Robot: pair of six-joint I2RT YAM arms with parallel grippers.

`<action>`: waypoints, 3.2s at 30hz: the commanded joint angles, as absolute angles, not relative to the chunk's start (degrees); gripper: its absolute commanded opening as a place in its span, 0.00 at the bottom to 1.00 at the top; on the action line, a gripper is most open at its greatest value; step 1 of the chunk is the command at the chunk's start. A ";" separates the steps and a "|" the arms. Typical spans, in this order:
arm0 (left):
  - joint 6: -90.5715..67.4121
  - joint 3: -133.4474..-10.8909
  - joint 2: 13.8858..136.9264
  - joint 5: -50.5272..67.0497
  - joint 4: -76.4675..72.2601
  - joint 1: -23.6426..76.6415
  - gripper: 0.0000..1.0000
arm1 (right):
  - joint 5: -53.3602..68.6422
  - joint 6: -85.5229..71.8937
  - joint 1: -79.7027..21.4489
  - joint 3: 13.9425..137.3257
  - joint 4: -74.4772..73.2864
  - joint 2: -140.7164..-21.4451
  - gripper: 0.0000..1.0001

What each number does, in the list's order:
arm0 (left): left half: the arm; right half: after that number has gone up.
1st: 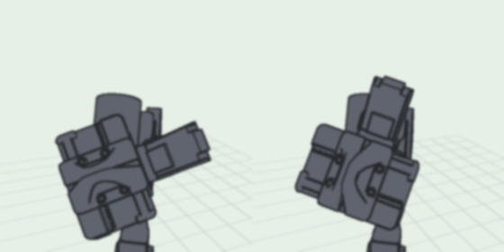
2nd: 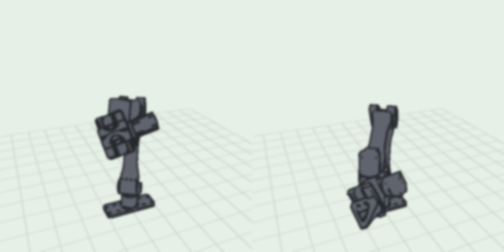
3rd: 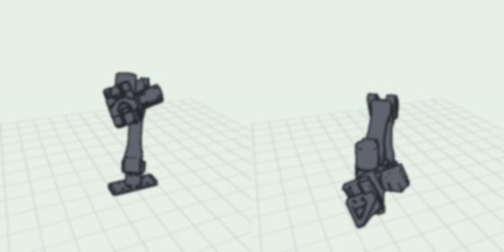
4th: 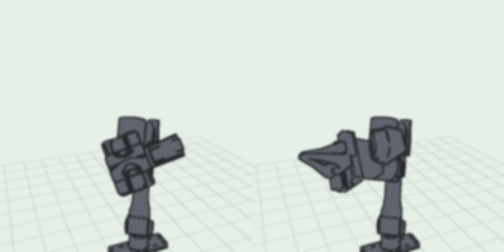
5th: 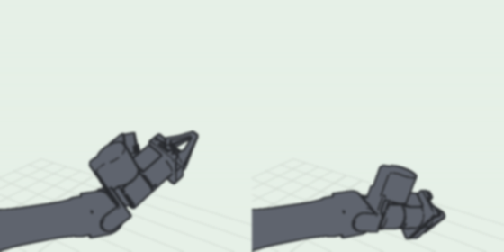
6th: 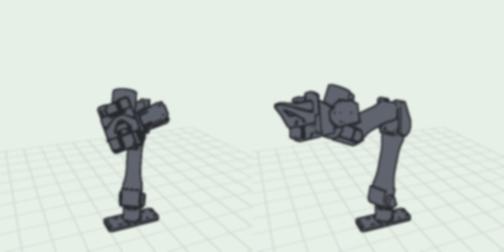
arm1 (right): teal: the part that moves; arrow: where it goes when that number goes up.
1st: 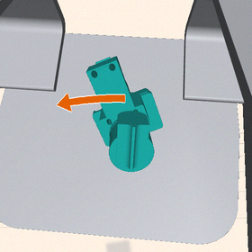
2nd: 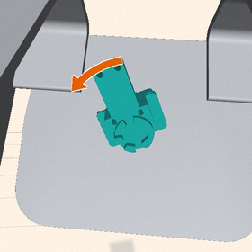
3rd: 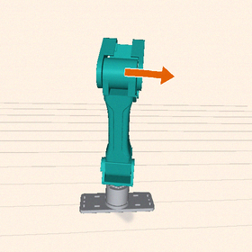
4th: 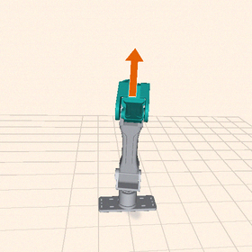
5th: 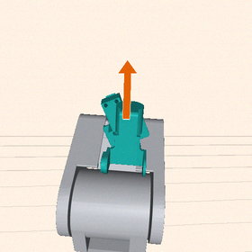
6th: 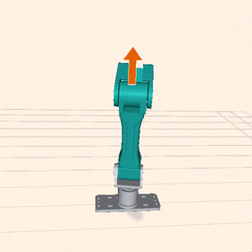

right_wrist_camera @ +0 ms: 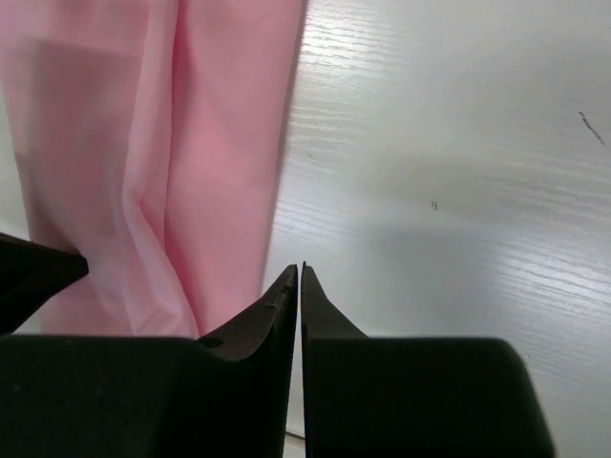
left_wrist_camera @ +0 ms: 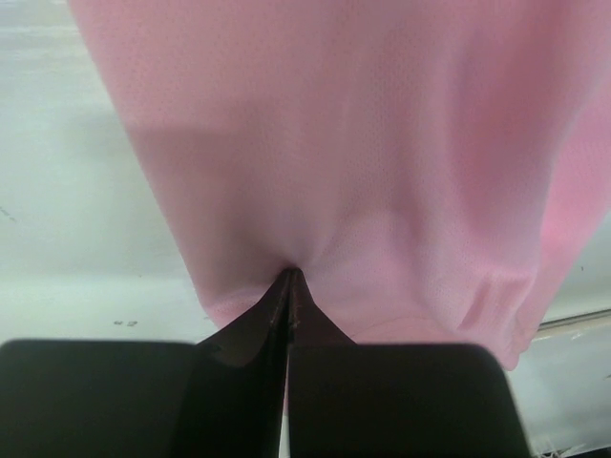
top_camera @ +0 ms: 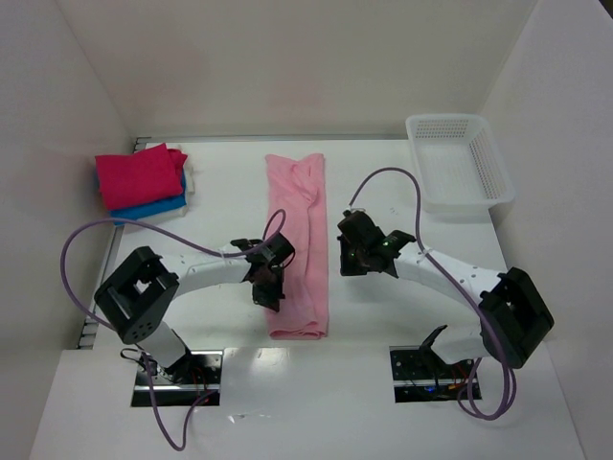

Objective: Fold and stack the t-shirts
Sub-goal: Rotate the tshirt 90 degrees, then grab the bottom of the folded rectangular tshirt with both arms

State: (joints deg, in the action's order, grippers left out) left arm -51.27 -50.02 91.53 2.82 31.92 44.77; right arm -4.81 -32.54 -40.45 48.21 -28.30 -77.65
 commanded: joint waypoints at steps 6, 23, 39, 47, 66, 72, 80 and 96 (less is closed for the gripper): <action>-49.14 -52.58 88.70 -0.17 35.06 44.30 0.18 | -2.86 -31.82 -39.99 47.81 -26.05 -74.27 0.18; -42.54 -55.41 75.85 2.26 35.60 44.30 0.83 | 14.15 -36.87 -45.38 46.58 -18.24 -73.39 0.45; -35.69 -59.92 87.86 11.95 17.40 27.86 0.69 | 10.77 -46.71 -55.57 39.64 -10.37 -76.46 0.50; -32.70 -66.53 97.51 15.10 14.62 27.86 0.67 | 7.47 -51.49 -56.69 33.83 -9.23 -69.97 0.54; -28.83 -77.08 113.08 14.06 13.36 26.81 0.75 | 6.77 -45.88 -57.74 39.81 -7.82 -83.76 0.32; -28.83 -77.49 116.19 14.59 13.36 26.81 0.75 | 8.52 -45.88 -58.16 39.81 -7.82 -83.76 0.09; -28.83 -79.19 118.94 13.01 13.89 26.81 0.75 | 9.14 -49.38 -61.77 38.23 -8.35 -80.95 0.09; -27.15 -82.44 116.21 13.01 17.47 26.81 0.79 | -3.01 -54.14 -62.16 38.93 -21.96 -70.14 0.55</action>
State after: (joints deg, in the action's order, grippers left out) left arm -29.85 -81.03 117.19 14.23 14.36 26.79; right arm 3.30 -52.29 -62.92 37.41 -15.71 -75.90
